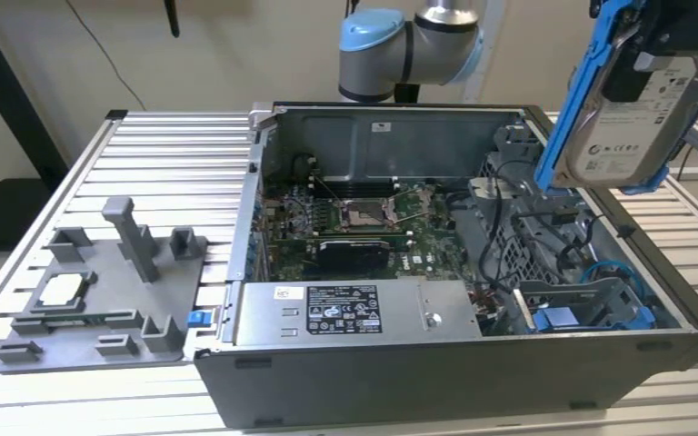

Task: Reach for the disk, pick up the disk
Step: 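Pick up the disk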

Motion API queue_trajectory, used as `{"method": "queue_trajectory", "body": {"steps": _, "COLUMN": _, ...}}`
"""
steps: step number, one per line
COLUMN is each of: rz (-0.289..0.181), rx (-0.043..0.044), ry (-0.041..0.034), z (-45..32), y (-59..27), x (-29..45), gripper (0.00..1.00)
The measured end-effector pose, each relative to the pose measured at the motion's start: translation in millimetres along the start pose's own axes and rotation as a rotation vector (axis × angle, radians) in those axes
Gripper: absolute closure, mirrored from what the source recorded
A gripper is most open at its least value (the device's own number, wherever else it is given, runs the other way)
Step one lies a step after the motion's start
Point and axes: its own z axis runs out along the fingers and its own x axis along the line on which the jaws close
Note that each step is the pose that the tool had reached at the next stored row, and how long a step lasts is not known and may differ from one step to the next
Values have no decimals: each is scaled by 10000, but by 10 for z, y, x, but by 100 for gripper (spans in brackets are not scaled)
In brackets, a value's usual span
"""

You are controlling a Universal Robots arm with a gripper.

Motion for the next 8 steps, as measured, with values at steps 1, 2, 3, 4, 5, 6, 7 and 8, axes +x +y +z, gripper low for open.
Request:
{"method": "queue_trajectory", "body": {"steps": 1, "rz": 0, "rx": 0, "ry": -1, "z": 10, "y": 2, "x": 46, "gripper": 100}}
{"method": "queue_trajectory", "body": {"steps": 2, "rz": 0, "rx": 0, "ry": -1, "z": 20, "y": 4, "x": 88, "gripper": 100}}
{"method": "queue_trajectory", "body": {"steps": 3, "rz": 0, "rx": 1, "ry": -1, "z": 31, "y": 6, "x": 135, "gripper": 100}}
{"method": "queue_trajectory", "body": {"steps": 4, "rz": -1, "rx": 1, "ry": -2, "z": 42, "y": 8, "x": 178, "gripper": 100}}
{"method": "queue_trajectory", "body": {"steps": 5, "rz": 0, "rx": 0, "ry": -3, "z": 54, "y": 10, "x": 224, "gripper": 100}}
{"method": "queue_trajectory", "body": {"steps": 6, "rz": -1, "rx": 0, "ry": -4, "z": 68, "y": 13, "x": 271, "gripper": 100}}
{"method": "queue_trajectory", "body": {"steps": 7, "rz": -1, "rx": 0, "ry": -6, "z": 81, "y": 15, "x": 313, "gripper": 100}}
{"method": "queue_trajectory", "body": {"steps": 8, "rz": -2, "rx": 0, "ry": -9, "z": 96, "y": 18, "x": 359, "gripper": 100}}
